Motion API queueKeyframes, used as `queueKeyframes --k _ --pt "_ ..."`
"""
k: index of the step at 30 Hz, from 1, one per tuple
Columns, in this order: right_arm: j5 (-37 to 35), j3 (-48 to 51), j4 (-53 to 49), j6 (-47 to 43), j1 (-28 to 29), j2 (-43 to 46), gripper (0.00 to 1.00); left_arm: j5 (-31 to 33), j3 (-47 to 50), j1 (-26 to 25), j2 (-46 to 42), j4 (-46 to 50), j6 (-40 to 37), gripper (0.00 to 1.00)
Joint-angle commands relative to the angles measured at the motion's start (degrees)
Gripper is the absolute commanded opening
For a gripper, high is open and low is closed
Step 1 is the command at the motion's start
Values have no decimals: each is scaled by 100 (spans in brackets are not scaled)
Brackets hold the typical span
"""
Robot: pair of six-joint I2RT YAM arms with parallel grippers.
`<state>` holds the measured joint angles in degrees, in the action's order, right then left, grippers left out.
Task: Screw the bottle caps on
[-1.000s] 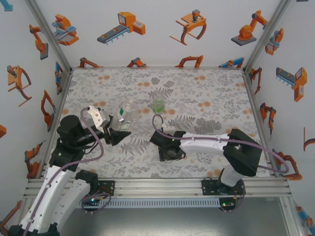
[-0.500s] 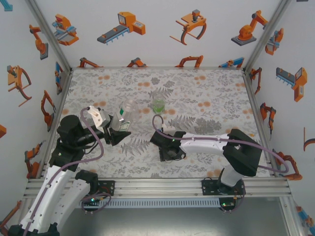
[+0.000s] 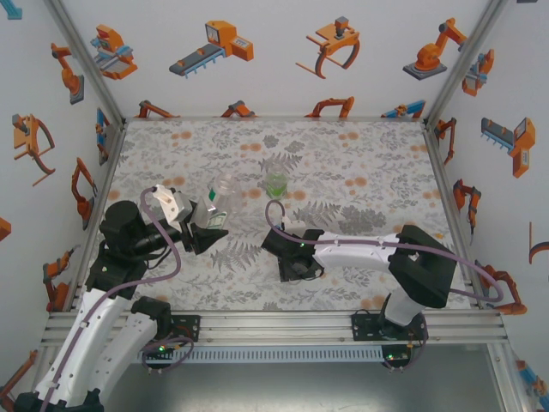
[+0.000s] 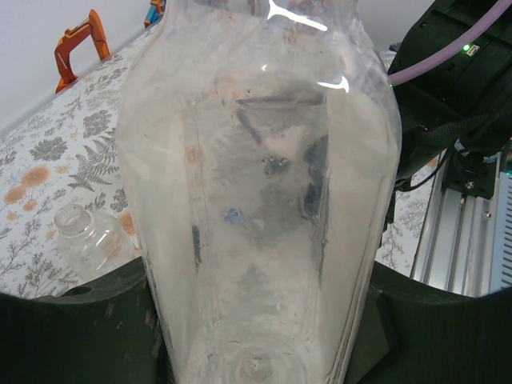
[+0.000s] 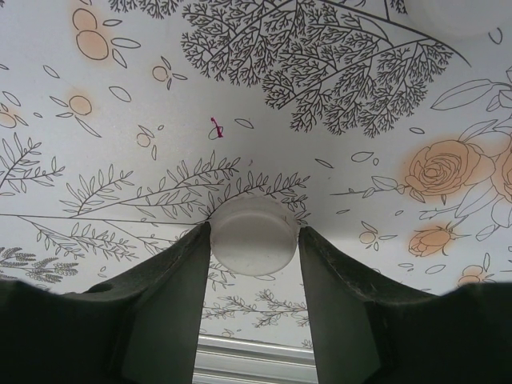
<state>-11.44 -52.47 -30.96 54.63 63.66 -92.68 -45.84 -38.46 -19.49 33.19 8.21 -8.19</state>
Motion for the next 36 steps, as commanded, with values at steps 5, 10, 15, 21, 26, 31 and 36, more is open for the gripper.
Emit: queueKeyframes --k 5,10,15,21,26,31,36 --pt "-69 123 -24 2 -18 90 45 -34 -38 -11 -4 -56 75 8" --pt "-136 118 -63 -55 -19 212 42 -52 -38 -18 -14 -59 82 8" --pt "-76 73 -36 -436 -130 513 37 356 -70 -20 56 189 -19 4" --pt "533 194 252 -1383 -627 1314 31 568 -188 -35 323 460 -86 0" --pt "1406 493 710 -2154 -1249 2141 30 434 -145 -106 378 499 -328 0" --pt "2089 477 864 -2798 -1870 2726 30 492 -153 -221 388 616 -492 0" --pt "2781 466 1273 -3519 -2153 3287 28 569 -225 -487 478 933 -978 0"
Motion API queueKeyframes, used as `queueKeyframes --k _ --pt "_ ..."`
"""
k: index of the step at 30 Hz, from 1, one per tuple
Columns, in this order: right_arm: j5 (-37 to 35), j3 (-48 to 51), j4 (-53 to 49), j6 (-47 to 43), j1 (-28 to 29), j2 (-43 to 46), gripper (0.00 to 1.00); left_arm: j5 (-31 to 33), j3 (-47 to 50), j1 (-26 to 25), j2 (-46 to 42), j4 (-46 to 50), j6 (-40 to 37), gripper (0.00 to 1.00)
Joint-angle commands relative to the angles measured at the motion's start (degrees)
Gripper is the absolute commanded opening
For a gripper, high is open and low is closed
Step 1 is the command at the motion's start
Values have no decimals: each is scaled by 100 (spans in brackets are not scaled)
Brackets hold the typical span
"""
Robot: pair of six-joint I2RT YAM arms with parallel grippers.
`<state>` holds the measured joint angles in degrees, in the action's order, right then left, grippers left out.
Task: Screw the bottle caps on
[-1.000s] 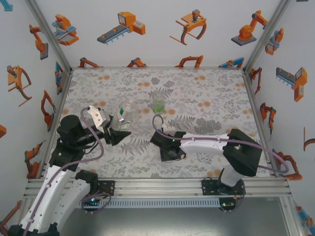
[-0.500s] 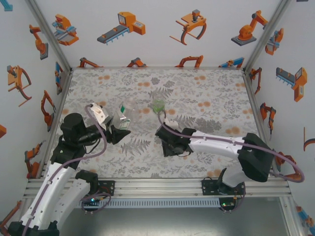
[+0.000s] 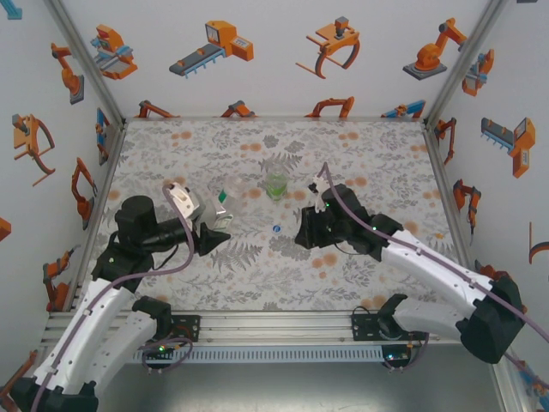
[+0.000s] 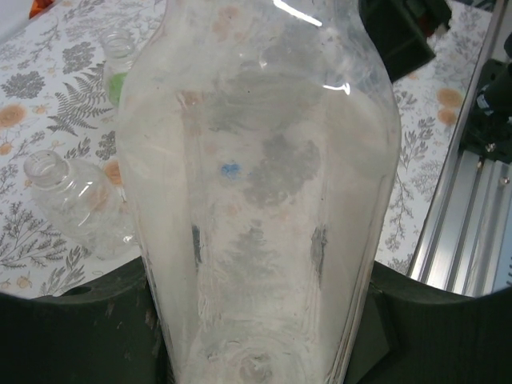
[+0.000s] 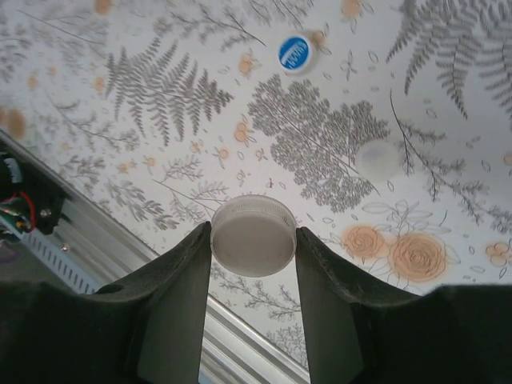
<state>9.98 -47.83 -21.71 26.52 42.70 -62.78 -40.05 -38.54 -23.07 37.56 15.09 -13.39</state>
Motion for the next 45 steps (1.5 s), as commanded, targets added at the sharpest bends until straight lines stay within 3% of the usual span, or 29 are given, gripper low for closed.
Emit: queueKeyframes --k 1,9,15,20,29,45 --pt "759 -19 399 -838 -90 376 28 0 -258 -185 77 381 -596 0" --pt "2383 -484 453 -2100 -280 792 26 130 -654 -752 442 1393 -1796 0" --pt "2984 -261 988 -2943 -271 1358 21 264 -610 -1106 638 1707 -2159 0" --pt "3506 -184 1400 -3225 -253 1419 19 780 -617 -1495 767 2094 -2517 0" --pt "3957 -261 1847 -3303 -35 1031 17 1366 -576 -1877 883 2315 -2594 0" --pt "4079 -141 2397 -3075 282 532 16 1221 -618 -1885 868 2317 -2572 0"
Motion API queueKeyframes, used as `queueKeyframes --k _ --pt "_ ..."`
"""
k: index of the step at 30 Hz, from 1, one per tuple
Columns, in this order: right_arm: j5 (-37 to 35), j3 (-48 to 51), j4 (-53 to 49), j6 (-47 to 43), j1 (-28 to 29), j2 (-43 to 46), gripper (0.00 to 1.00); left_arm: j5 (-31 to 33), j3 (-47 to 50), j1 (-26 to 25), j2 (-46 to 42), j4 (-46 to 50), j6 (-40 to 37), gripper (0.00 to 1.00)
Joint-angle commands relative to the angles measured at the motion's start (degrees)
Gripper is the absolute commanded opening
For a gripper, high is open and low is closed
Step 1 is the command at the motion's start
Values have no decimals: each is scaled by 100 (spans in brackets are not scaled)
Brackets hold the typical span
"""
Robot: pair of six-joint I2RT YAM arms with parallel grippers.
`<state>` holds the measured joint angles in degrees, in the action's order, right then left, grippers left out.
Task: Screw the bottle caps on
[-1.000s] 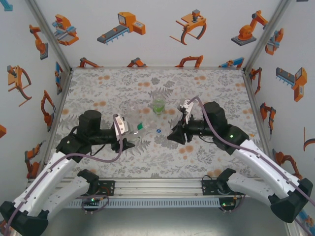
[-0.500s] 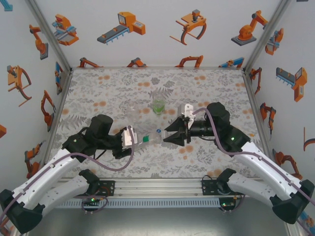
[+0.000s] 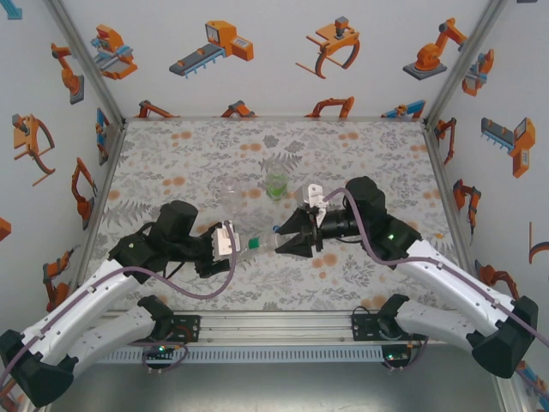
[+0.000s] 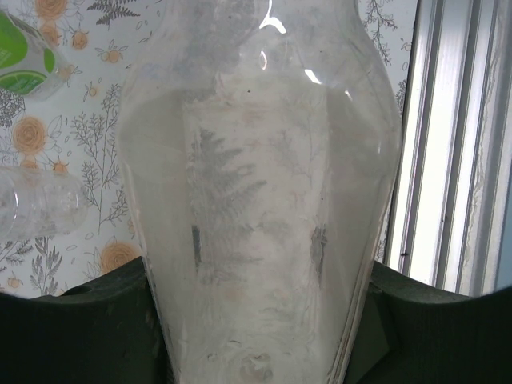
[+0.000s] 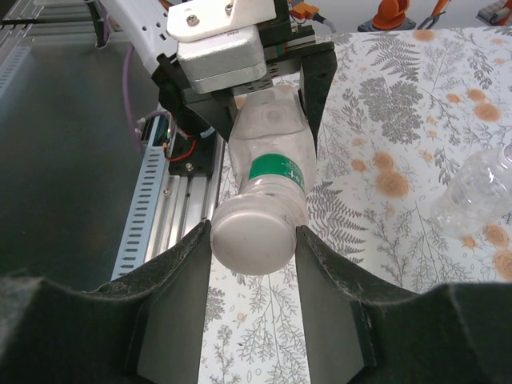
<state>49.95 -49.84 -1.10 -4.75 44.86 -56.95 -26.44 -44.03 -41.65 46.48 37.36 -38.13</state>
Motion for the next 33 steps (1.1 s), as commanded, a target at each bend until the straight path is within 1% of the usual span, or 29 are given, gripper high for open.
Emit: queueKeyframes --k 1,6,11,19,27,33 --pt "62 79 377 63 82 -76 16 -146 -72 -28 -27 87 -90 0" --pt "-66 146 400 68 102 -124 16 -168 -68 -28 -67 86 -81 0" --pt "-381 230 394 24 102 -40 15 -186 -69 -30 -52 78 -81 0" --pt "-540 252 261 -66 102 -3 15 -211 -69 -28 -55 85 -72 0" --pt "-323 274 362 -27 102 -29 15 -239 -65 -28 -77 79 -63 0" --pt "-32 354 687 147 111 -84 15 -318 -79 -28 -51 82 -72 0"
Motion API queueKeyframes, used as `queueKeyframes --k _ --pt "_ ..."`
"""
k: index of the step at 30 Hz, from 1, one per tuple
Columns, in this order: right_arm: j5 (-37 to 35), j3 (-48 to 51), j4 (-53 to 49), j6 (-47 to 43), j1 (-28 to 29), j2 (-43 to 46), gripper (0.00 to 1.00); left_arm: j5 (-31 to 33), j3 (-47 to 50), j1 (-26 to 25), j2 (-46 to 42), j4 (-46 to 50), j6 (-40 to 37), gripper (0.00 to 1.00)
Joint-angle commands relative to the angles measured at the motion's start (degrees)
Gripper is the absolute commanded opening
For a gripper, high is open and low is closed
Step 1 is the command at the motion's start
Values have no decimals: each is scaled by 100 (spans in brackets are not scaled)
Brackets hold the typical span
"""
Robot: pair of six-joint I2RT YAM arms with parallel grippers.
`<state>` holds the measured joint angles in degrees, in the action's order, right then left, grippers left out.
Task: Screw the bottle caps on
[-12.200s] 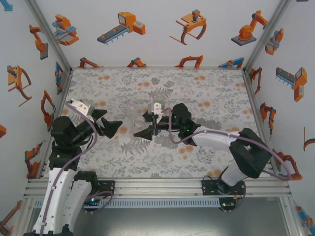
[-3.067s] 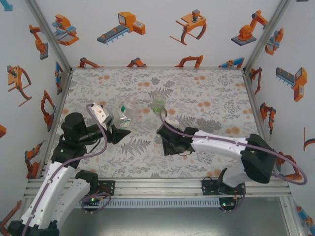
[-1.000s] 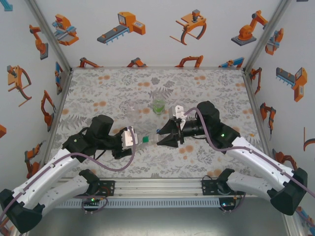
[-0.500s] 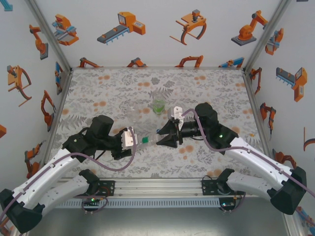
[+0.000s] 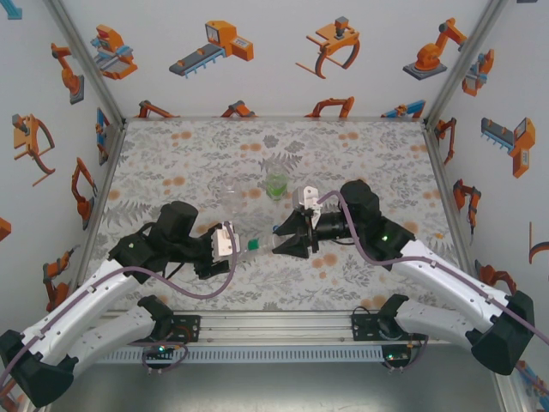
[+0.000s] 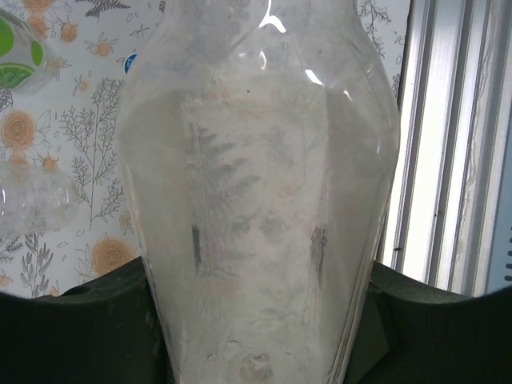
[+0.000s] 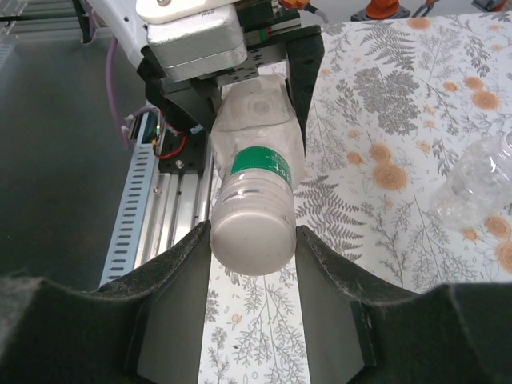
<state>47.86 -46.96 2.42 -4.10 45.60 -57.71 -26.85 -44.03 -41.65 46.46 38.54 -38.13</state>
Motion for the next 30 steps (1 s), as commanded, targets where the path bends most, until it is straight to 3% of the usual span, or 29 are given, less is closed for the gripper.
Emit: queueKeyframes --k 1,15,20,24,30 --pt "197 65 360 85 45 -23 15 -293 -79 -28 -47 -35 -70 0" --pt "249 67 431 -37 72 -124 14 -409 -95 -28 -44 -75 -54 0" --pt "94 88 559 231 80 -171 13 -176 -80 -34 -136 -226 83 0" --pt "-241 259 1096 909 80 -191 11 66 -14 -29 -298 -497 230 0" --pt "-655 319 1972 2738 80 -491 5 144 52 -28 -403 -616 287 0"
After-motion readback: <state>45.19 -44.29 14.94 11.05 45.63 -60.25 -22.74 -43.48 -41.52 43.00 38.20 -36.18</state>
